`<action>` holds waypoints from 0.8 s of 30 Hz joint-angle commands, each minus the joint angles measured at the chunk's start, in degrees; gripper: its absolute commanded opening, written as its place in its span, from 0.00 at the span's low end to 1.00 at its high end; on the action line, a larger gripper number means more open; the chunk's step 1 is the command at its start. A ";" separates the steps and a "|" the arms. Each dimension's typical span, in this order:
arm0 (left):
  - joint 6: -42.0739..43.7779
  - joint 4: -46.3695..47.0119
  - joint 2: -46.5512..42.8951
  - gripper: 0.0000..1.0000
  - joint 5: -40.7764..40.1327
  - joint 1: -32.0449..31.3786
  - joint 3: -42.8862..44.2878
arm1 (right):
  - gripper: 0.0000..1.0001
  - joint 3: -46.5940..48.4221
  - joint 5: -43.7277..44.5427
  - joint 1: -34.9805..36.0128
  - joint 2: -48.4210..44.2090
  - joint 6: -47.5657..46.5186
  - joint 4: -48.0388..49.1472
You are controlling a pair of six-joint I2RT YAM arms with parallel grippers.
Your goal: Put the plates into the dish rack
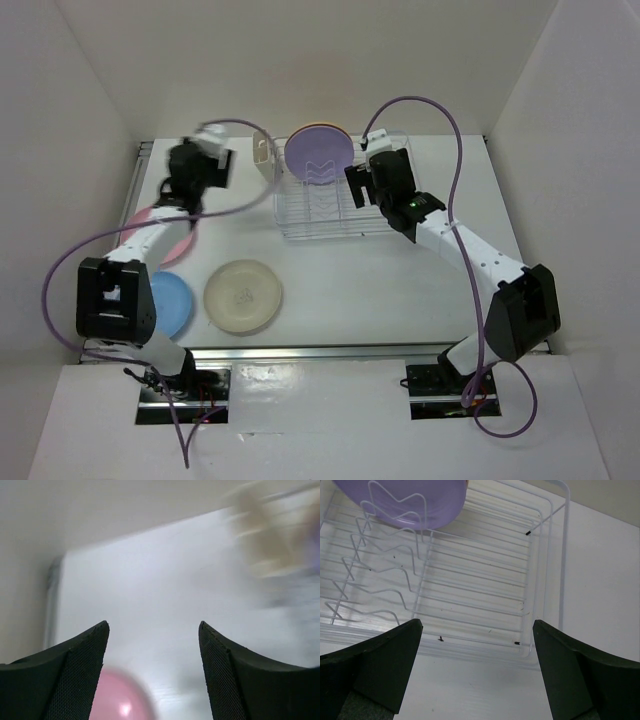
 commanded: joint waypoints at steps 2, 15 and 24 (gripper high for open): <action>-31.36 -15.40 -5.53 0.79 2.92 24.68 -2.52 | 1.00 0.56 -1.93 -0.23 -3.52 0.13 2.80; -38.50 -21.19 0.87 0.77 12.88 42.83 -1.40 | 1.00 -0.58 -1.93 -0.23 -5.80 0.66 2.28; -39.72 -29.01 12.64 0.77 11.90 44.41 7.04 | 1.00 -1.11 0.44 -0.23 -6.42 -0.39 3.42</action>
